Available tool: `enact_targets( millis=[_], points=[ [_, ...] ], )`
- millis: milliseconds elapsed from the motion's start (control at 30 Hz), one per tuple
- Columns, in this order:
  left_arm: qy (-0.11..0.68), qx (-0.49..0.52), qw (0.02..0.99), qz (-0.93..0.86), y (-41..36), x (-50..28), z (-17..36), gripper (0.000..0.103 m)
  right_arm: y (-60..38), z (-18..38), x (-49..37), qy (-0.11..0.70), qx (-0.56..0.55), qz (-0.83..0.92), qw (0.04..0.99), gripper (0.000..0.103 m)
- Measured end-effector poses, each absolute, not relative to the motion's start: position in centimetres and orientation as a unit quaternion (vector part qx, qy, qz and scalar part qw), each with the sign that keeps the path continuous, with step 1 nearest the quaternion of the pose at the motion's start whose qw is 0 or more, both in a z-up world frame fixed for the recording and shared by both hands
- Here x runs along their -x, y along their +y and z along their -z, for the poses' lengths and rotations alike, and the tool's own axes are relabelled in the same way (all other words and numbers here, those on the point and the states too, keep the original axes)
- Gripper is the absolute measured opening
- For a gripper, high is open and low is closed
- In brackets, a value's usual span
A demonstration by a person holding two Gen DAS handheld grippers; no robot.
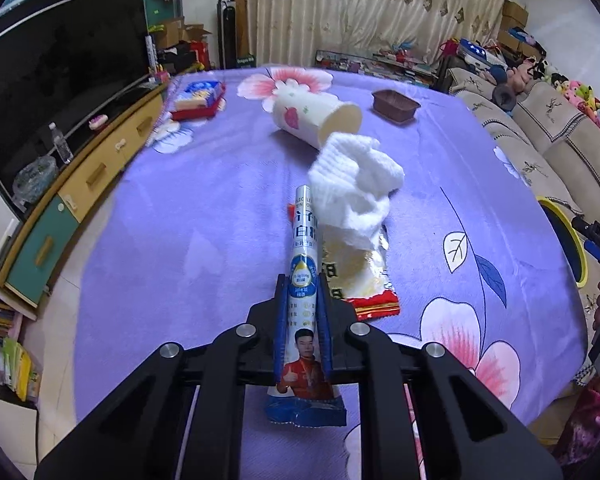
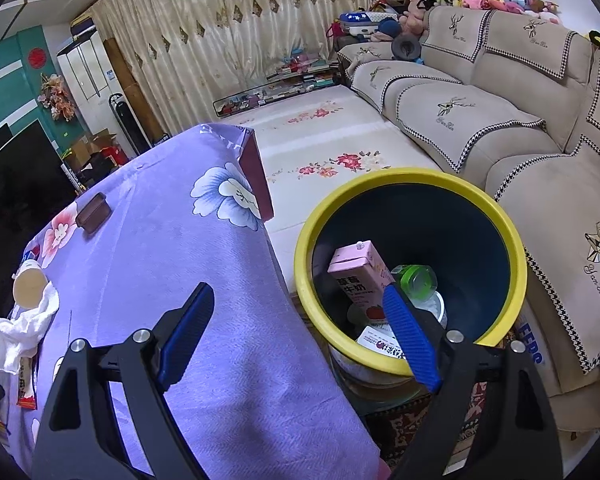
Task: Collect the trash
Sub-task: 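Carry the printed tube over the bin and open the left gripper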
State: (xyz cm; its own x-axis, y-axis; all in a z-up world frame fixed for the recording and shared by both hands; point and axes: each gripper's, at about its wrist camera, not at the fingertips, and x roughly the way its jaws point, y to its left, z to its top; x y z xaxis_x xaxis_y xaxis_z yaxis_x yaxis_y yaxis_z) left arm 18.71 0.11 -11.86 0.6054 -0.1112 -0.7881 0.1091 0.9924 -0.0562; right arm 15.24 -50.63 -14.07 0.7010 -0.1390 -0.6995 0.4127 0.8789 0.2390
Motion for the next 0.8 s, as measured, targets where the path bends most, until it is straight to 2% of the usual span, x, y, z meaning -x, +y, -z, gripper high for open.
enact_targets(
  millis=[500,800],
  points=[
    [0.348,-0.018,0.937,0.042,1.4,-14.1,4.7,0.014,-50.3,13.0,-14.2,0.340,-0.194,0.148,0.908,0.082],
    [0.320,-0.020,0.942,0.102,-1.8,-13.6,2.3,0.014,-50.2,12.1,-13.2,0.327,-0.193,0.143,0.914,0.082]
  ],
)
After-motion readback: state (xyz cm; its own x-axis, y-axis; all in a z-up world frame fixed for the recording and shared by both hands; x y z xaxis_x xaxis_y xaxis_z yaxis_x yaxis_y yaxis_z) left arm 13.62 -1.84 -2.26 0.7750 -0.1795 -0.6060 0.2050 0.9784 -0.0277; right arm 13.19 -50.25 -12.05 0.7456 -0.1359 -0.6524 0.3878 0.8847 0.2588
